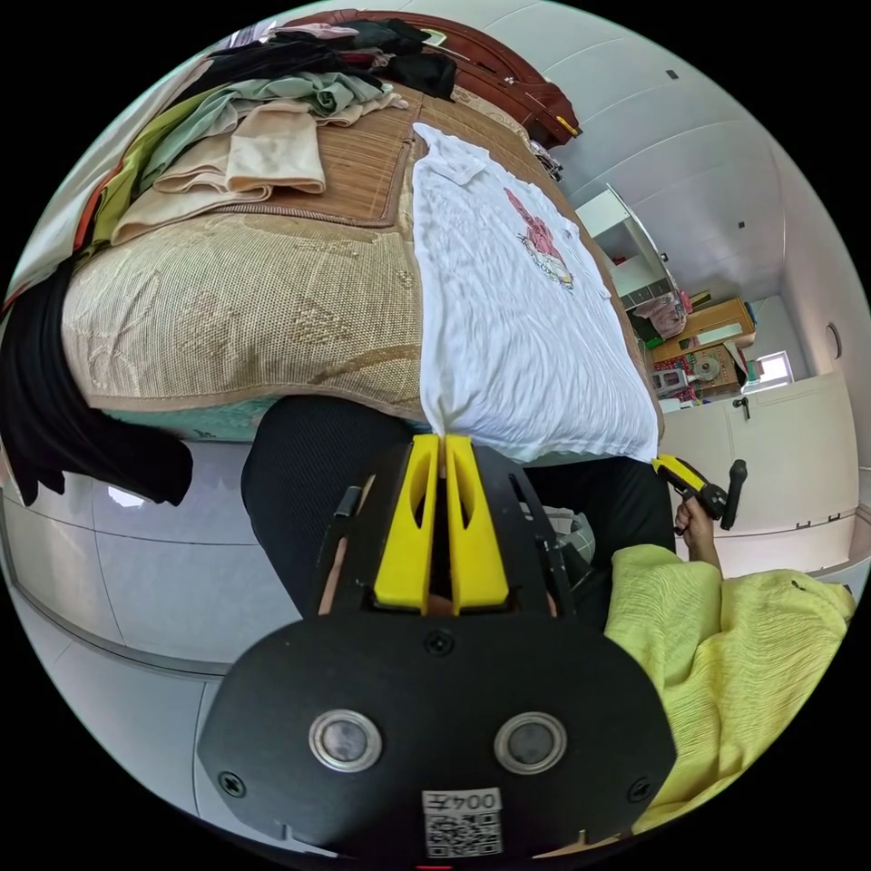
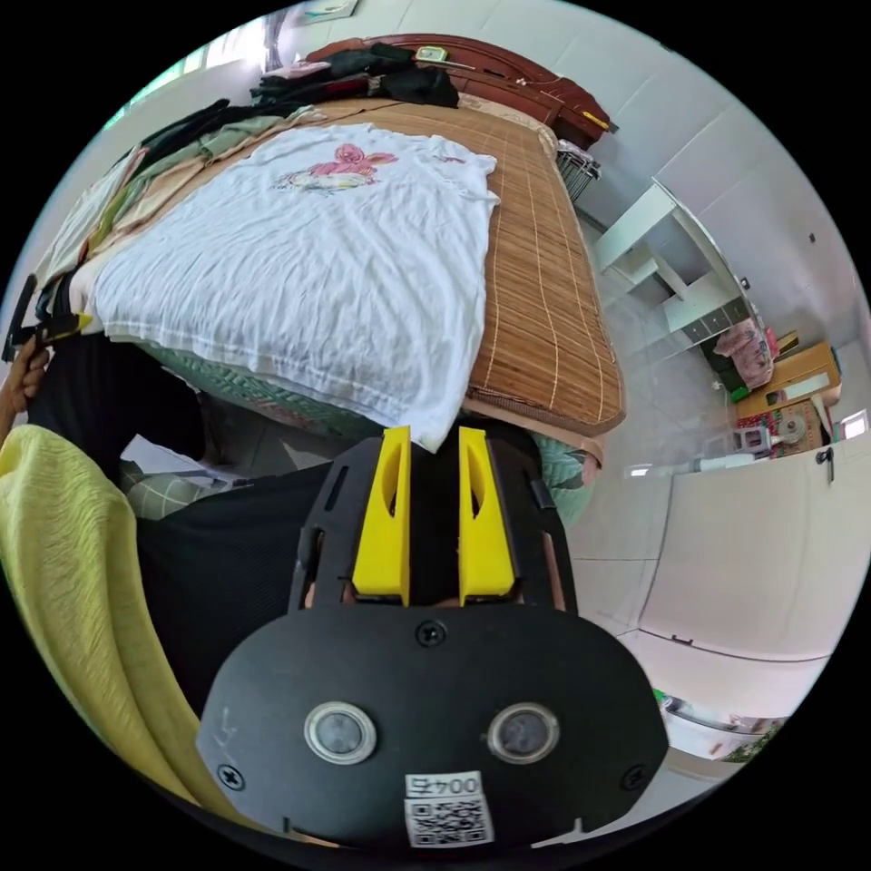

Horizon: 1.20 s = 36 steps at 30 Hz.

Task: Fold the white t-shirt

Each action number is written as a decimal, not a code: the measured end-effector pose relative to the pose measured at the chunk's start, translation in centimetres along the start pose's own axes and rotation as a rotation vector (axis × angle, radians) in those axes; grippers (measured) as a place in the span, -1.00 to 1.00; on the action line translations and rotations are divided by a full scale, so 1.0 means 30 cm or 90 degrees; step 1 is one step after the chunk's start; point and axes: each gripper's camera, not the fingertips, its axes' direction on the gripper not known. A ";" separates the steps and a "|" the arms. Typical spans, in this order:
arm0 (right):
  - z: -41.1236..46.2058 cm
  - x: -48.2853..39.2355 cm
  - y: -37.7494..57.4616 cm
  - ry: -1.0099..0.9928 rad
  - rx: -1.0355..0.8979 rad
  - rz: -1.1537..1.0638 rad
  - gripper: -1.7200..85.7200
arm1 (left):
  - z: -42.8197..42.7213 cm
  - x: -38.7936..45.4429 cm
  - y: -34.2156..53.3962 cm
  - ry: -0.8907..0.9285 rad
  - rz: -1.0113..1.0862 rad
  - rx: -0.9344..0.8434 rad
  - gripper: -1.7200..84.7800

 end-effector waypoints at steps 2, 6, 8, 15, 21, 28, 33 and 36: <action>-0.013 -0.053 0.000 0.056 0.013 -0.020 -0.76 | 0.003 0.004 -0.001 -0.001 0.000 -0.001 -0.94; -0.046 -0.106 0.021 0.089 0.052 -0.040 -0.78 | 0.008 0.011 -0.001 -0.002 0.001 0.001 -0.94; -0.041 -0.133 0.024 0.082 0.053 -0.064 -0.80 | 0.010 0.012 -0.002 -0.001 0.000 0.000 -0.94; 0.002 -0.151 -0.009 0.075 0.017 -0.086 -0.81 | 0.017 0.015 -0.009 0.002 -0.002 -0.001 -0.94; 0.026 -0.138 -0.018 0.067 -0.008 -0.089 -0.80 | 0.020 0.015 -0.018 0.003 -0.002 0.000 -0.93; 0.015 -0.041 -0.020 -0.004 -0.001 -0.027 -0.93 | 0.022 0.012 -0.036 0.002 -0.001 -0.002 -0.94; -0.059 0.011 -0.008 -0.001 0.036 -0.026 -0.95 | 0.017 0.002 -0.047 0.005 -0.001 0.000 -0.93; 0.013 0.037 0.005 -0.038 -0.021 -0.040 -0.96 | 0.013 -0.013 -0.061 0.017 -0.006 -0.001 -0.93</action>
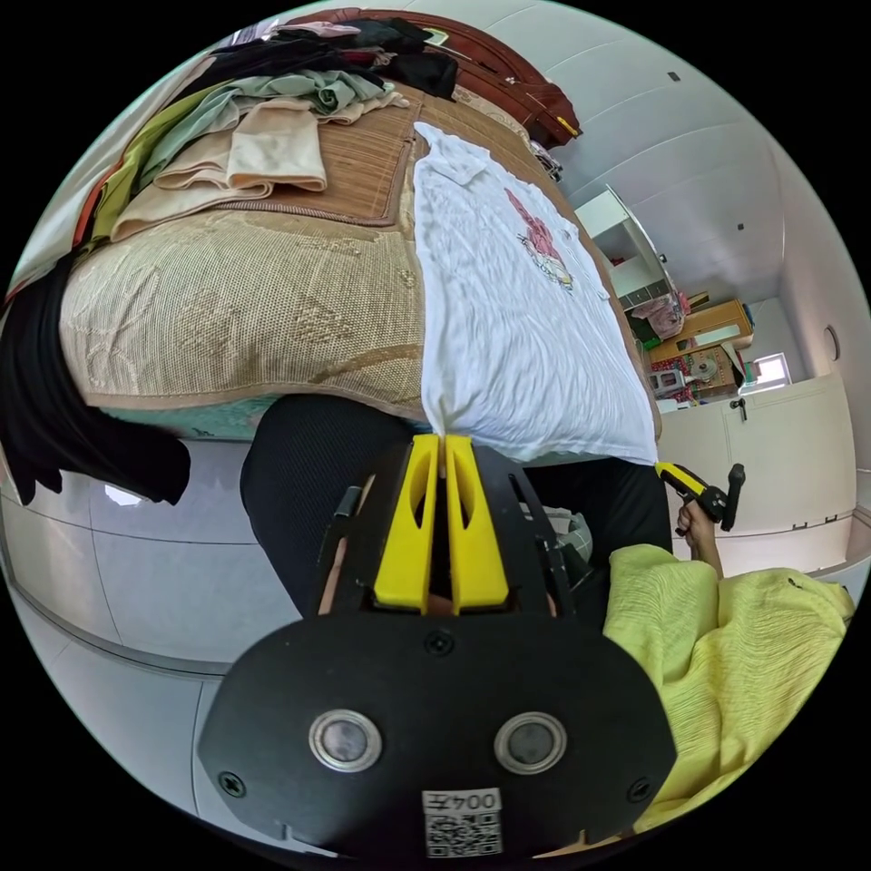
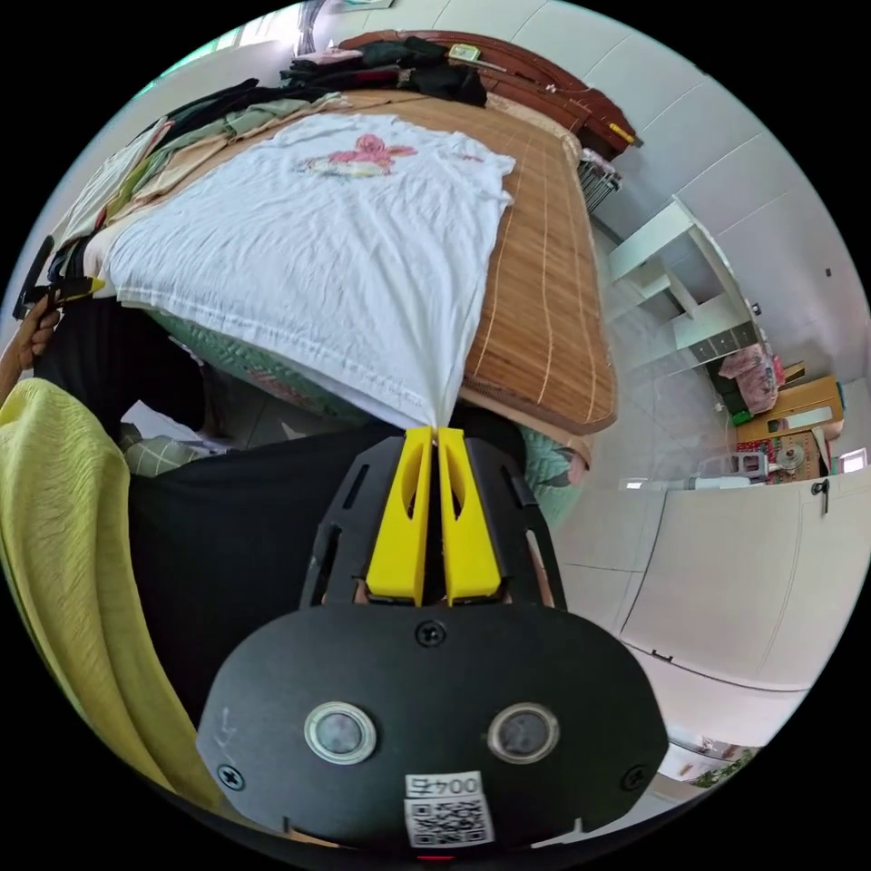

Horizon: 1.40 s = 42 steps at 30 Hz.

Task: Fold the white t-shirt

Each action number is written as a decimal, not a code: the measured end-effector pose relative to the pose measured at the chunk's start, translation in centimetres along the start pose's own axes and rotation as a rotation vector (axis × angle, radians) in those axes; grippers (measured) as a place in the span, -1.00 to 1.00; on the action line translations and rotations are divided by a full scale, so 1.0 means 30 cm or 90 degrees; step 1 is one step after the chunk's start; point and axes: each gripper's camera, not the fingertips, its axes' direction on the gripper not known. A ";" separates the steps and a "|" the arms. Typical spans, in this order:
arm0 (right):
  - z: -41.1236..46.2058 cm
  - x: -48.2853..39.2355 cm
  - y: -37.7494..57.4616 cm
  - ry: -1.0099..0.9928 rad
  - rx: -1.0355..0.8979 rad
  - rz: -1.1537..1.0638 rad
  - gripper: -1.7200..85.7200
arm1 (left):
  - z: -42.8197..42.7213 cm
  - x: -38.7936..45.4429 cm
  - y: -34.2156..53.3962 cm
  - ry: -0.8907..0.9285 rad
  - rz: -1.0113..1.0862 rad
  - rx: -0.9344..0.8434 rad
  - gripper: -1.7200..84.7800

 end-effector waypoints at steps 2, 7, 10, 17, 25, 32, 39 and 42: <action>0.003 0.035 0.011 -0.029 0.019 0.033 -0.96 | -0.010 -0.004 -0.006 0.008 0.005 0.002 -0.92; 0.017 0.069 0.023 -0.043 0.026 0.048 -0.95 | -0.038 -0.048 -0.036 0.057 -0.001 -0.005 -0.88; 0.027 0.092 0.027 -0.047 0.027 0.051 -0.95 | -0.034 -0.064 -0.078 0.085 0.000 -0.031 -0.82; 0.048 0.149 0.044 -0.050 0.034 0.056 -0.95 | -0.026 -0.066 -0.142 0.050 -0.002 -0.069 -0.87; 0.075 0.235 0.063 -0.062 0.036 0.059 -0.95 | -0.080 -0.117 -0.156 0.040 0.001 -0.078 -0.93; 0.086 0.357 0.087 -0.106 0.027 0.060 -0.89 | -0.059 -0.147 -0.169 0.057 -0.002 -0.064 -0.94; 0.097 0.664 0.153 -0.339 0.106 0.224 -0.74 | -0.058 -0.161 -0.171 0.057 -0.007 -0.045 -0.94; 0.169 0.734 0.145 -0.387 0.076 0.239 -0.71 | -0.061 -0.165 -0.177 0.053 -0.004 -0.046 -0.94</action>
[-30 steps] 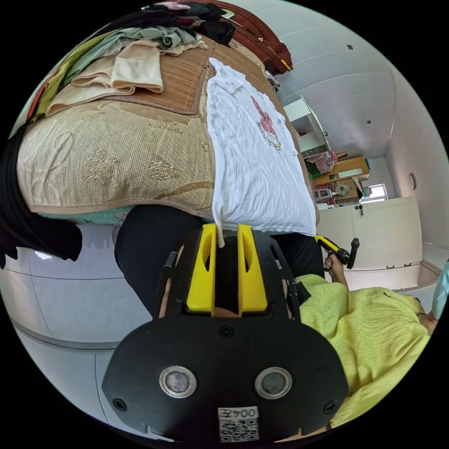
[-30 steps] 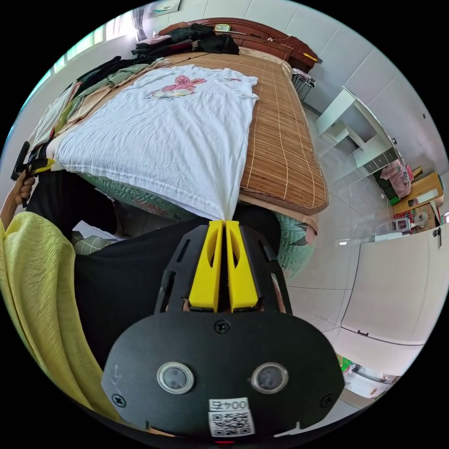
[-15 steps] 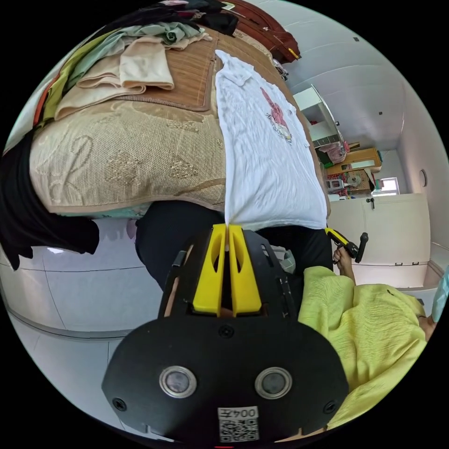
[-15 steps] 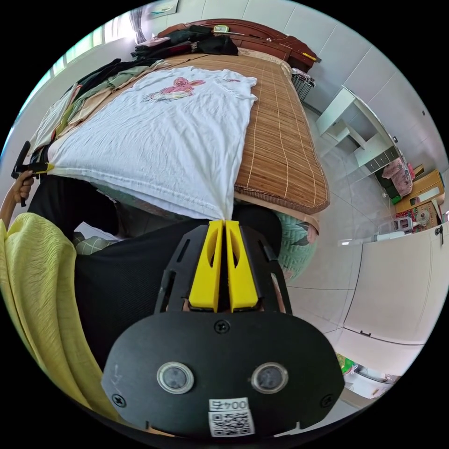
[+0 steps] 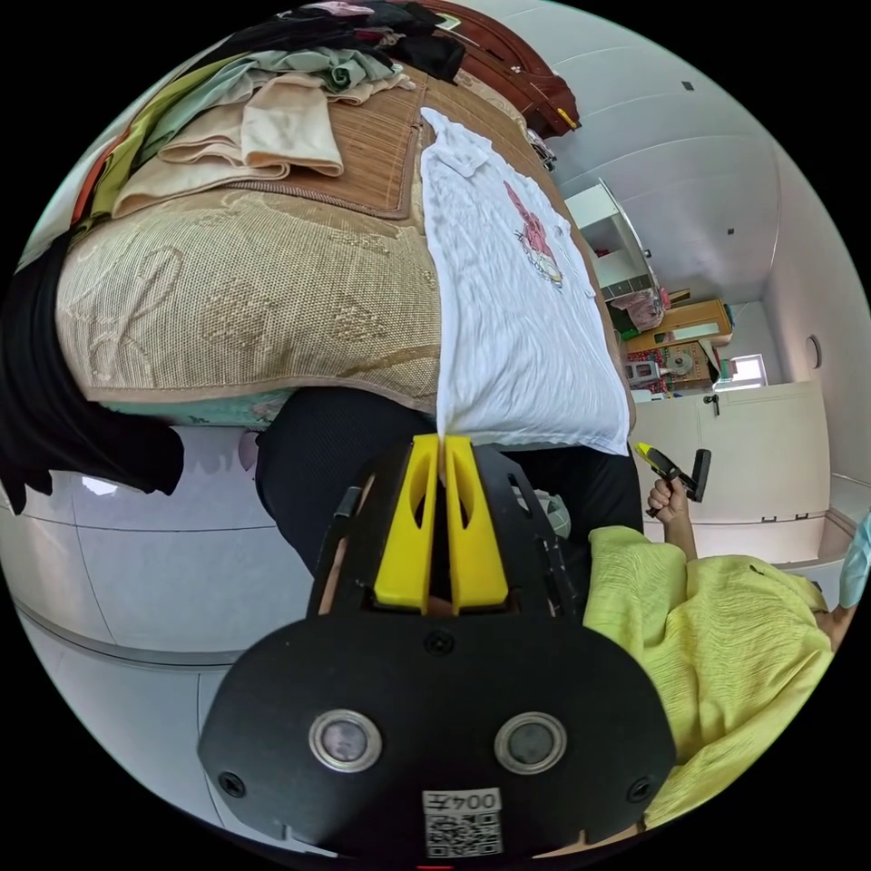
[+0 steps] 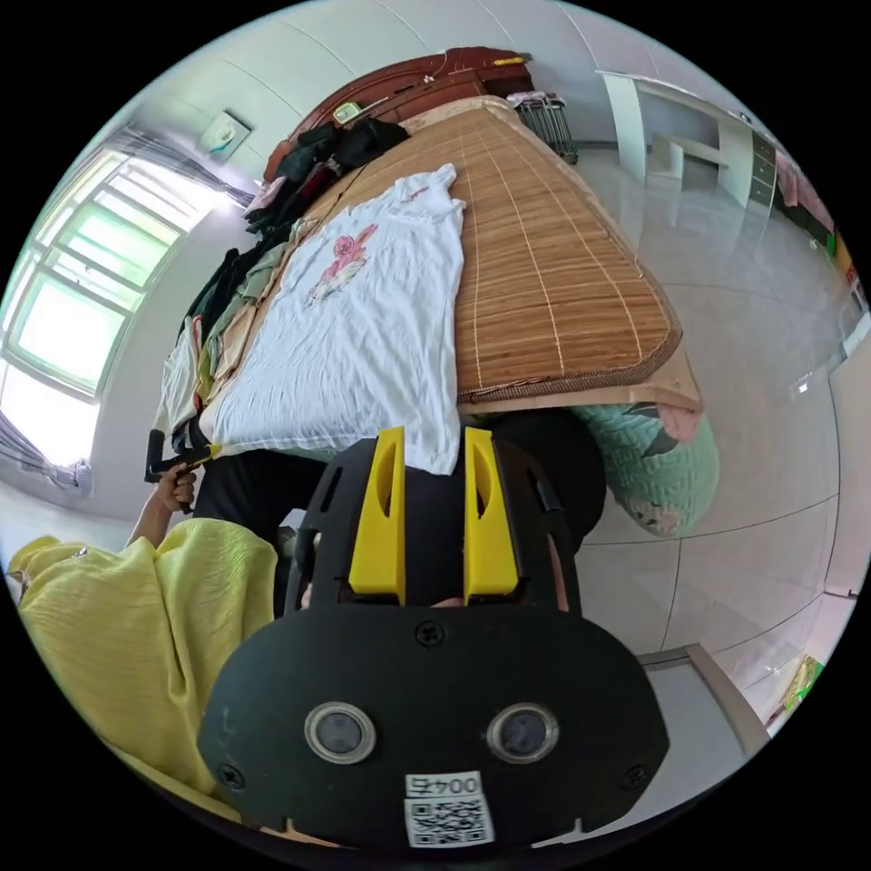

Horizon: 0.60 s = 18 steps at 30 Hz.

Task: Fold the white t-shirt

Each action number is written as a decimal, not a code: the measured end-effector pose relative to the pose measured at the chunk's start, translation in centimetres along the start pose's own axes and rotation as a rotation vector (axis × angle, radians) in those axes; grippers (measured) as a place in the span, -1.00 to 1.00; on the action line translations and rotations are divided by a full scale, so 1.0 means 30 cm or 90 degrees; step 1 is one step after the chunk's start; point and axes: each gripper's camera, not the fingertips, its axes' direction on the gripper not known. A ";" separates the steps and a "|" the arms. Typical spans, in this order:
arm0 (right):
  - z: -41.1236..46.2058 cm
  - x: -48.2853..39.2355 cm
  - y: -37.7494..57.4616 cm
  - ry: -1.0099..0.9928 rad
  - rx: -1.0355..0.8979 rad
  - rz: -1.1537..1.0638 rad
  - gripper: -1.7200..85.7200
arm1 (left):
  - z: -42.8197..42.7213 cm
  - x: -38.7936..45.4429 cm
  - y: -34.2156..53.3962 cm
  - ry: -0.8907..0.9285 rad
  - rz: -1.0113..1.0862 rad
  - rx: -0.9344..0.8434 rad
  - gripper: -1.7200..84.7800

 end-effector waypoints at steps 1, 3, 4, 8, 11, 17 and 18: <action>0.015 0.025 -0.013 0.002 -0.014 0.004 -0.70 | -0.001 -0.001 -0.001 0.000 0.000 0.000 -0.94; 0.036 0.060 -0.033 -0.005 -0.035 0.007 -0.69 | -0.004 -0.008 -0.005 0.000 0.000 0.000 -0.94; 0.043 0.079 -0.042 -0.011 -0.040 0.007 -0.69 | -0.005 -0.012 -0.007 0.000 0.000 0.000 -0.94; 0.050 0.128 -0.062 -0.015 -0.071 -0.004 -0.72 | -0.012 -0.024 -0.012 0.000 0.001 -0.001 -0.94; 0.061 0.177 -0.059 -0.056 -0.102 -0.011 -0.79 | -0.020 -0.039 -0.012 0.006 0.001 0.001 -0.94; -0.040 0.338 -0.025 -0.234 -0.059 0.023 -0.94 | -0.105 -0.076 -0.001 0.067 0.009 0.012 -0.94; -0.081 0.359 -0.018 -0.263 -0.028 0.031 -0.95 | -0.154 -0.075 0.008 0.089 0.015 0.029 -0.94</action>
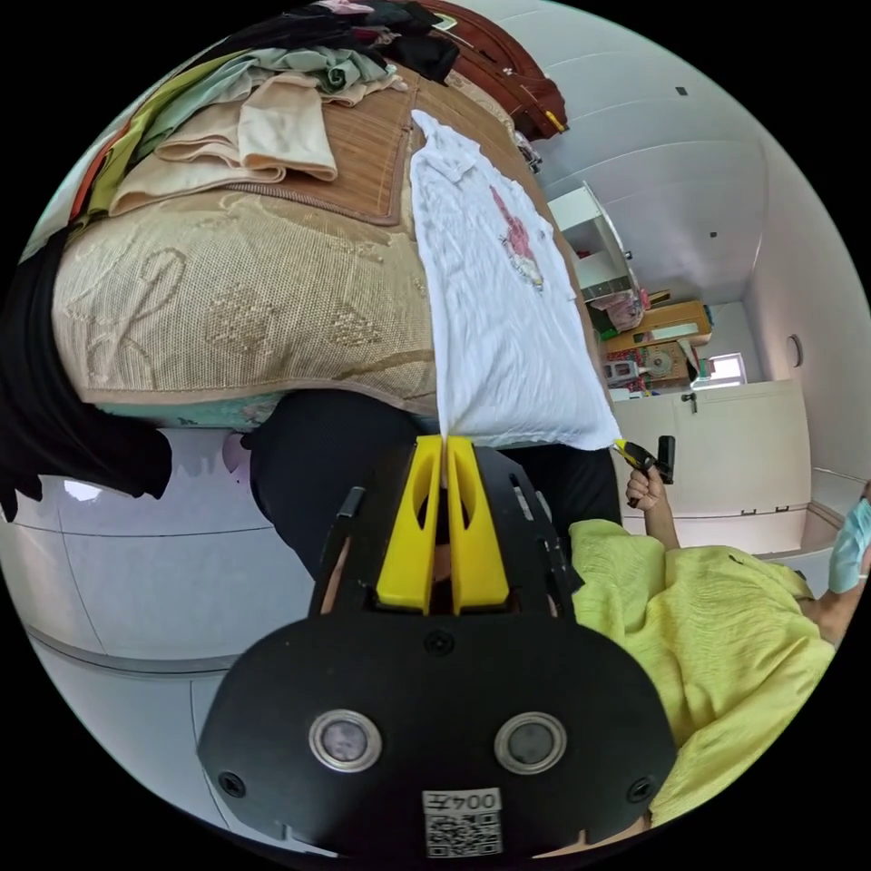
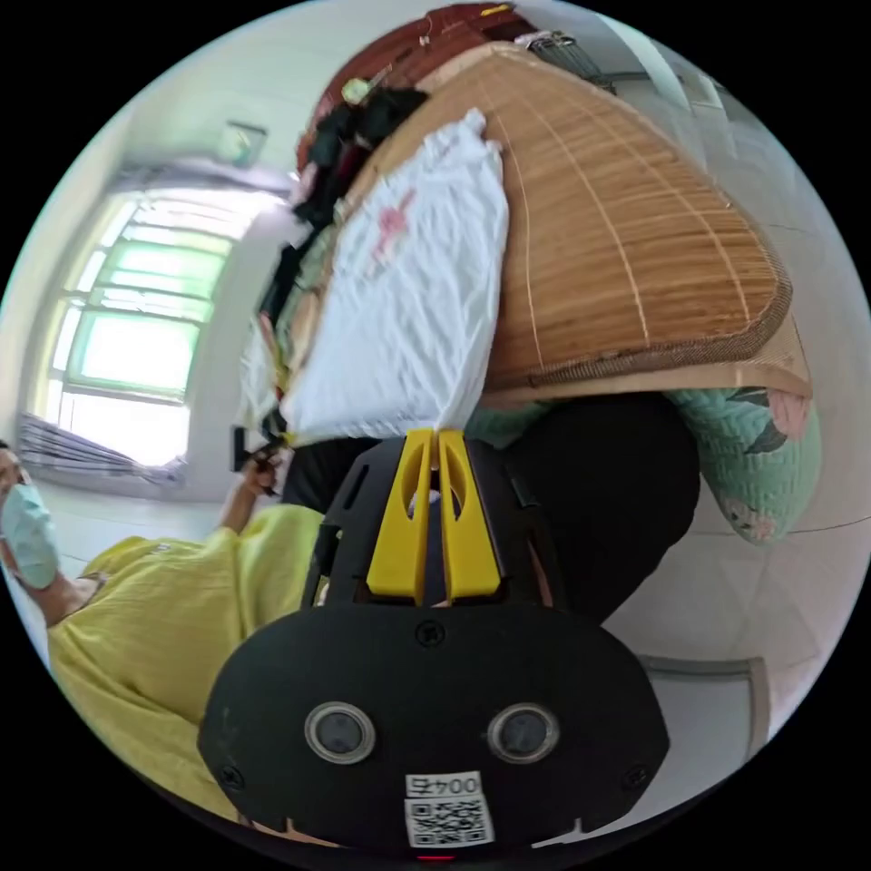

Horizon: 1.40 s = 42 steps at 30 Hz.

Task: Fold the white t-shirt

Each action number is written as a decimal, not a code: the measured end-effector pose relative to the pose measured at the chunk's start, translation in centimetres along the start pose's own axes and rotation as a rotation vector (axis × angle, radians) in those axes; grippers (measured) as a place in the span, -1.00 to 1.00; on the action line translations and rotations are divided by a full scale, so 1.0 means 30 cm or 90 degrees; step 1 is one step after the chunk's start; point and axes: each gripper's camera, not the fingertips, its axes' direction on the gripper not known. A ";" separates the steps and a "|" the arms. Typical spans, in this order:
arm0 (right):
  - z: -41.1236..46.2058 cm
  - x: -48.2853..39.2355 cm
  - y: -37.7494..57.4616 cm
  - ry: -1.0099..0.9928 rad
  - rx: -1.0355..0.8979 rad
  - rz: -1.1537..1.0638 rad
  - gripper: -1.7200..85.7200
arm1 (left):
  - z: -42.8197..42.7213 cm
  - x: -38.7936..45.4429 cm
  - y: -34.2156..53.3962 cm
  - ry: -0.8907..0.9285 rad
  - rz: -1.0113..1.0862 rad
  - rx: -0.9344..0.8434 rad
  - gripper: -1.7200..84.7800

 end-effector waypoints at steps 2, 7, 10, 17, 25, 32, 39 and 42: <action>-0.149 0.007 0.034 -0.048 0.074 -0.010 -0.96 | -0.053 0.008 0.012 0.011 0.011 0.015 -0.94; -0.226 0.089 0.111 -0.053 0.059 0.015 -0.97 | -0.101 -0.021 0.062 0.076 0.005 0.026 -0.94; -0.287 0.069 0.162 -0.048 0.076 -0.005 -0.97 | -0.168 0.012 0.117 0.098 0.020 0.057 -0.94; -0.415 0.039 0.278 -0.084 0.087 -0.049 -0.97 | -0.279 0.066 0.241 0.129 0.040 0.106 -0.94; -0.563 -0.057 0.363 -0.123 0.156 -0.100 -0.97 | -0.412 0.261 0.317 0.081 0.101 0.191 -0.94; -0.663 -0.097 0.251 -0.169 0.228 -0.107 -0.97 | -0.464 0.446 0.188 0.025 0.162 0.242 -0.94; -0.681 -0.143 -0.004 -0.179 0.229 -0.109 -0.97 | -0.454 0.553 -0.109 -0.048 0.161 0.234 -0.94; -0.672 -0.160 -0.134 -0.166 0.228 -0.095 -0.97 | -0.429 0.574 -0.252 -0.069 0.151 0.231 -0.94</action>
